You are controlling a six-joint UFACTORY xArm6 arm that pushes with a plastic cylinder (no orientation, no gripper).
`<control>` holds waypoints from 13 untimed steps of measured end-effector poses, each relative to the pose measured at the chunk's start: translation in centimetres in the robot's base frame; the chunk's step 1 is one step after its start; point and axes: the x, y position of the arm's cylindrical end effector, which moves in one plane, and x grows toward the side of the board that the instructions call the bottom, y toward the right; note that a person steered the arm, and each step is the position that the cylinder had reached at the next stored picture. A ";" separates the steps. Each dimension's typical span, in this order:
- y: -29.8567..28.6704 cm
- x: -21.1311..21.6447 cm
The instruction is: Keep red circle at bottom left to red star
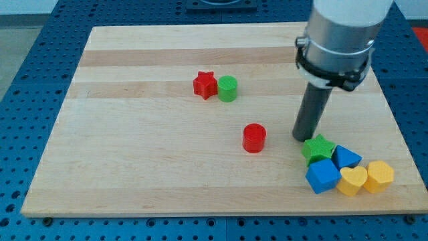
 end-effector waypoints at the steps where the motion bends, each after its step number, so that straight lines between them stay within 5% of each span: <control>1: -3.3 1.5; 3: -11.9 -6.2; 6: -5.6 -0.5; 7: -9.1 4.2; 8: -15.4 4.2; 10: -17.7 -2.0; 13: -8.8 3.6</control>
